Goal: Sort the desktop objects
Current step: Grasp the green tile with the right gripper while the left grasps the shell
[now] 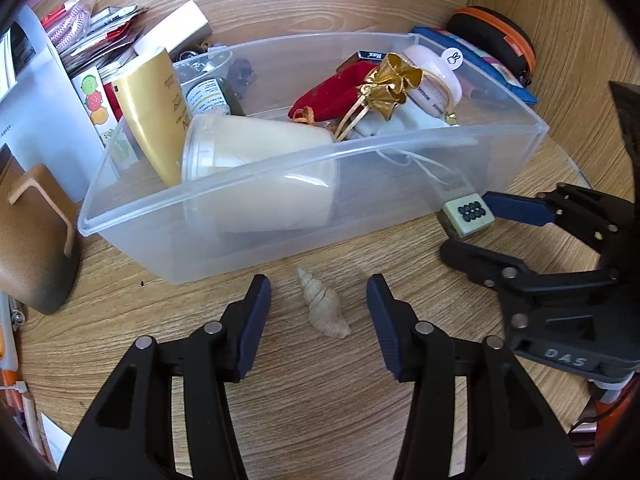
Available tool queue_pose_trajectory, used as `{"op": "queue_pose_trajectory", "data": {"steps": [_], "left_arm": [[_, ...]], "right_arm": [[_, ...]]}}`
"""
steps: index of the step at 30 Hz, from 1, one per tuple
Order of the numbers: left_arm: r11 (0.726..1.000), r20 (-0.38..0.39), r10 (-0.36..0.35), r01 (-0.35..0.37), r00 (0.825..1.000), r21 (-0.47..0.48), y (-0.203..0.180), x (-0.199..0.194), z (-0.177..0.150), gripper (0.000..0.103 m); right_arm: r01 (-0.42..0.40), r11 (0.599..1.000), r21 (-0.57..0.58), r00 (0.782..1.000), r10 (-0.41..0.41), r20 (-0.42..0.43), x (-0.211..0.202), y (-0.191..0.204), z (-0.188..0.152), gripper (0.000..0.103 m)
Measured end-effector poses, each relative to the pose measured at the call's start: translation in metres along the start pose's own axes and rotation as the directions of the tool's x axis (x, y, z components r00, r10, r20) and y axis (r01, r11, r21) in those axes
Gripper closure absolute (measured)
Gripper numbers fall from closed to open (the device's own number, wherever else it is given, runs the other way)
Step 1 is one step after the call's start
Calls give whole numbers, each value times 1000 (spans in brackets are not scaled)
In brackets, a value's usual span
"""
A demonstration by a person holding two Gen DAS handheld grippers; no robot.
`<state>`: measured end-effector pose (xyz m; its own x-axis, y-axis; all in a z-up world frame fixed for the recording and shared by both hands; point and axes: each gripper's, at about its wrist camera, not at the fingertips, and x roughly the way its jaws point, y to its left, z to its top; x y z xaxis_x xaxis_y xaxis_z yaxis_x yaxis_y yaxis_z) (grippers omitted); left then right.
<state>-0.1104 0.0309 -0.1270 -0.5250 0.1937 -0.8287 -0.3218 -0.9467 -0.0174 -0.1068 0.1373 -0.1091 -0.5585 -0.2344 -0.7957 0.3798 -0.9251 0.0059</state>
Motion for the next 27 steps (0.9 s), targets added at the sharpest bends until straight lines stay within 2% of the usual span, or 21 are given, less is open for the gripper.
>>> {"op": "queue_pose_trajectory", "data": {"steps": [5, 7, 12, 16, 27], "left_arm": [[1000, 12, 0, 0, 1000, -8, 4, 1, 2, 62], [1000, 18, 5, -5, 1000, -10, 5, 2, 4, 70], [1000, 28, 20, -21, 999, 3, 5, 1, 2, 75], [999, 30, 33, -33, 999, 14, 4, -1, 0, 87], [1000, 28, 23, -23, 999, -2, 4, -2, -1, 87]], "right_arm": [[12, 1000, -7, 1000, -12, 2, 0, 2, 0, 53], [13, 1000, -7, 1000, -13, 3, -1, 2, 0, 56], [8, 1000, -17, 1000, -8, 6, -1, 6, 0, 69], [0, 1000, -23, 1000, 0, 8, -1, 7, 0, 69], [-12, 1000, -22, 999, 13, 33, -12, 4, -1, 72]]}}
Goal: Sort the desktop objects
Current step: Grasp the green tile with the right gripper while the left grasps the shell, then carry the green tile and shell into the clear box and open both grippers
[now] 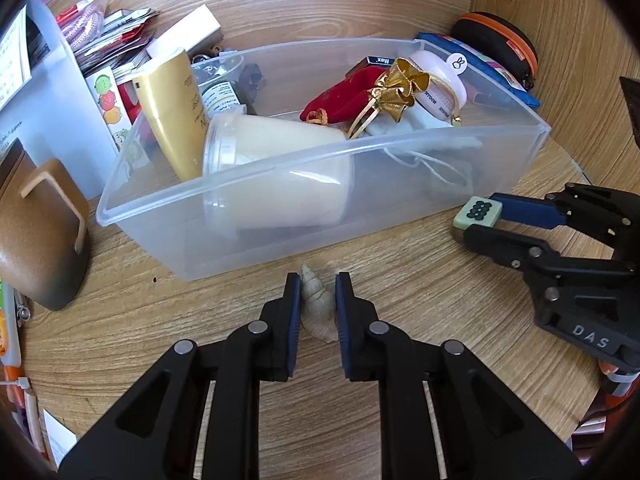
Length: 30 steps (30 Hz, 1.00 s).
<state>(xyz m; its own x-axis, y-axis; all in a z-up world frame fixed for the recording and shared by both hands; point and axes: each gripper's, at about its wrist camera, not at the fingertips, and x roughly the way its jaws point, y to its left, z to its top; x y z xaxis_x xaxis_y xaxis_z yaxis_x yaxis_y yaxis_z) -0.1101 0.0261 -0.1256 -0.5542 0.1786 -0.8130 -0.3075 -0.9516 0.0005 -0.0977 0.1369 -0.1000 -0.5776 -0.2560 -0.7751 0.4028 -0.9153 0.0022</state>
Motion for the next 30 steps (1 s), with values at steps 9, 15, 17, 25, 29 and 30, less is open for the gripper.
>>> {"op": "queue_pose_trajectory", "data": {"steps": [9, 15, 17, 25, 29, 30], "left_arm": [[999, 42, -10, 11, 999, -30, 6, -19, -5, 87], [999, 75, -10, 13, 997, -44, 8, -36, -4, 87], [999, 82, -11, 14, 997, -46, 10, -40, -5, 87], [999, 124, -4, 10, 992, -43, 10, -62, -1, 87], [999, 149, 2, 3, 989, -34, 9, -74, 5, 87], [999, 154, 2, 3, 988, -33, 9, -76, 7, 87]], "right_arm": [[4, 1000, -8, 1000, -4, 25, -14, 2, -1, 72], [-5, 1000, 0, 998, 5, 57, -30, 1, 1, 72], [-3, 1000, -3, 998, 4, 70, -36, 2, 1, 72], [9, 1000, -26, 992, -6, 123, -63, 6, 7, 72], [18, 999, -34, 989, -13, 149, -73, 7, 12, 72], [18, 999, -35, 988, -12, 156, -76, 6, 14, 72]]}}
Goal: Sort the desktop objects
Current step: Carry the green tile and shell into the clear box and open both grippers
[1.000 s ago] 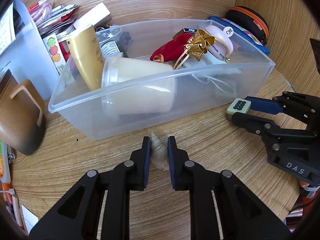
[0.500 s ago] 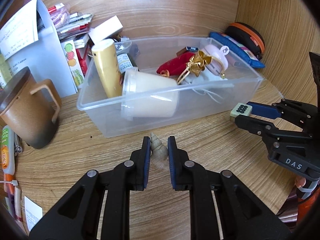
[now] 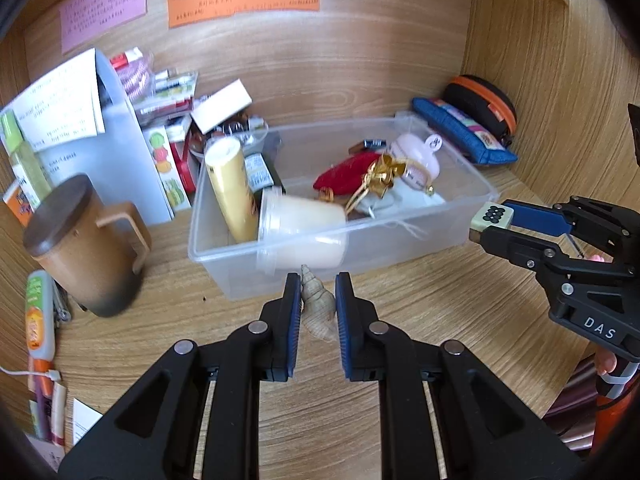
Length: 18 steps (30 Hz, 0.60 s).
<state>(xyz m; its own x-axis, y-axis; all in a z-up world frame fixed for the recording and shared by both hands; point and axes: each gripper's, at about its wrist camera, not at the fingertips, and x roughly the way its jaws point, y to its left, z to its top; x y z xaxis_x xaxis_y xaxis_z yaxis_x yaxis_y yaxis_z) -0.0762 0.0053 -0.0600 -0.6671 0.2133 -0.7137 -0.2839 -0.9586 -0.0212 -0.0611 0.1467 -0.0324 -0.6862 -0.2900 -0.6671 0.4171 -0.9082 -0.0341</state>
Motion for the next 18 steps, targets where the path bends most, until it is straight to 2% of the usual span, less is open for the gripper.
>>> {"op": "queue_pose_trajectory", "data": {"steps": [11, 18], "left_arm": [[1000, 34, -6, 5, 999, 23, -2, -7, 32, 87], [1000, 27, -15, 14, 1000, 28, -4, 5, 46, 87]], "right_arm": [[11, 1000, -24, 999, -10, 43, -8, -5, 27, 72], [8, 999, -38, 999, -6, 50, -1, -10, 46, 72]]}}
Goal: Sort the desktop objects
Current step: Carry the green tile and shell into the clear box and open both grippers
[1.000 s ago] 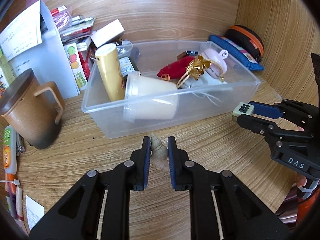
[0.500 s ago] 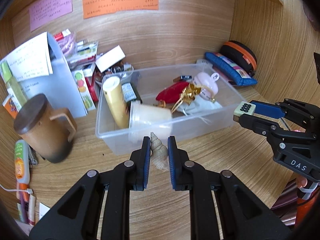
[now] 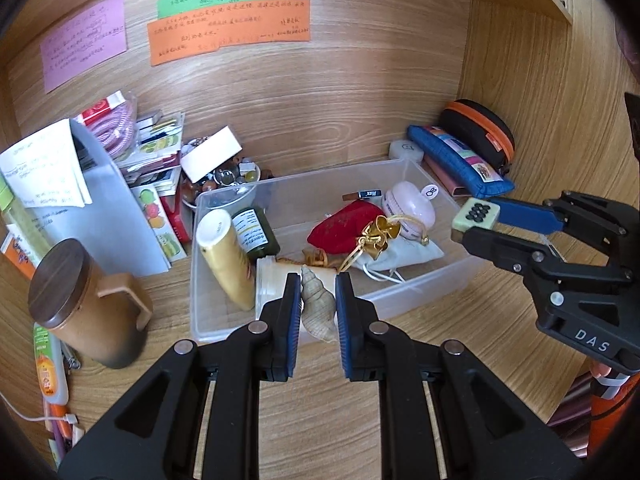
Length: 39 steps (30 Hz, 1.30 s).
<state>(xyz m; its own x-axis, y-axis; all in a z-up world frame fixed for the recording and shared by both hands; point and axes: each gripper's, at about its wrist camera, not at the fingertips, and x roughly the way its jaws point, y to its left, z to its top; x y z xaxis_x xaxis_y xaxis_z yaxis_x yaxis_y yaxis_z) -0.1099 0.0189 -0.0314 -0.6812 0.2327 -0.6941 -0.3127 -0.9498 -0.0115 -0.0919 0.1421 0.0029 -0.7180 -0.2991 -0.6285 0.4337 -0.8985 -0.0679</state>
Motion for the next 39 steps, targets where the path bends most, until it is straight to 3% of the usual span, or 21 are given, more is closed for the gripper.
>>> {"op": "queue_pose_trajectory", "data": {"steps": [19, 39], "left_arm": [[999, -70, -40, 42, 997, 30, -1, 59, 30, 87], [997, -129, -11, 20, 992, 73, 3, 103, 35, 87]], "right_arm": [[-8, 1000, -27, 999, 7, -54, 52, -7, 19, 72], [-14, 997, -77, 993, 5, -116, 108, -13, 37, 72]]}}
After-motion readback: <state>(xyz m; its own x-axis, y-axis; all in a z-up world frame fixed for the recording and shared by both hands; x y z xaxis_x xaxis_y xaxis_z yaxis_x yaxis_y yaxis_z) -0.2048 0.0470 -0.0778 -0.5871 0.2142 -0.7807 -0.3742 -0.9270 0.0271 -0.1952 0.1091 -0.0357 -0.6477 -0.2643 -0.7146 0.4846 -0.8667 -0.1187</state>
